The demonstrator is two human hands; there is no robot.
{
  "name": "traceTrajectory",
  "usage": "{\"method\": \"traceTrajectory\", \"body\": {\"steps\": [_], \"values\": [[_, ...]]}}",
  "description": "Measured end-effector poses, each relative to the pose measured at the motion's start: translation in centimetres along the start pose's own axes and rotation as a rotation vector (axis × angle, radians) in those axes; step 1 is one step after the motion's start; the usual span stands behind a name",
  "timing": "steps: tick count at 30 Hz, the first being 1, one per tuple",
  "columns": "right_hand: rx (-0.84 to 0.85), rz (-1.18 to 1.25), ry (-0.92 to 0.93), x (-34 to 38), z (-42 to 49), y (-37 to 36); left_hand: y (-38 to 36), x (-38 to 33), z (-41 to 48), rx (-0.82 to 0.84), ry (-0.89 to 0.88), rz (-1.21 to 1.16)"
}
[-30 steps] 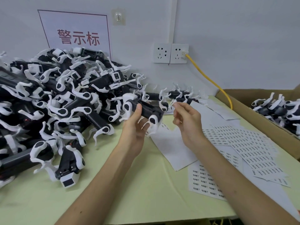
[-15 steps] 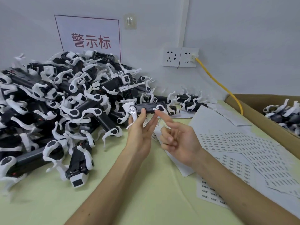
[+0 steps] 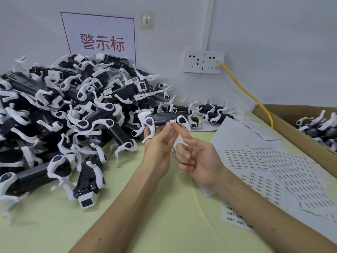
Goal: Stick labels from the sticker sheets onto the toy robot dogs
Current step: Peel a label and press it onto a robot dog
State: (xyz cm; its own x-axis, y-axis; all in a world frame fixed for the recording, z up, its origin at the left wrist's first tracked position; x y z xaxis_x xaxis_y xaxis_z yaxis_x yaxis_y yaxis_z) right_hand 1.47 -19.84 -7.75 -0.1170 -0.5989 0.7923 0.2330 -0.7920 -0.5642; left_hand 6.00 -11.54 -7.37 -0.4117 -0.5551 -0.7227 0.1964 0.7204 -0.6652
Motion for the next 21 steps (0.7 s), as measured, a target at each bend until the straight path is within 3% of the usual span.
{"method": "traceTrajectory", "body": {"steps": [21], "values": [[0.034,-0.006,0.010,-0.40,-0.12,-0.07,0.55,-0.16,0.05,-0.075,-0.046,-0.038]]}}
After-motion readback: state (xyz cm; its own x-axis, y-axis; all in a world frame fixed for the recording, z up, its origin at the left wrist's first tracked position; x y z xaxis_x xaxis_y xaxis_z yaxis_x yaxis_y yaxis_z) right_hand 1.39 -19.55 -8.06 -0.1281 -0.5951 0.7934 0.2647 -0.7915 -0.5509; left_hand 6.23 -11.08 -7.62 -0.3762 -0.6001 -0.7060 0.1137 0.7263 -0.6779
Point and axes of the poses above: each hand's wrist, its own z-axis towards the middle knuckle, its own y-axis out of the back of the hand, x = y × z, the point moved 7 cm from there along z, towards the middle knuckle, and after that the axes turned 14 degrees about y, right-handed, at the moved point
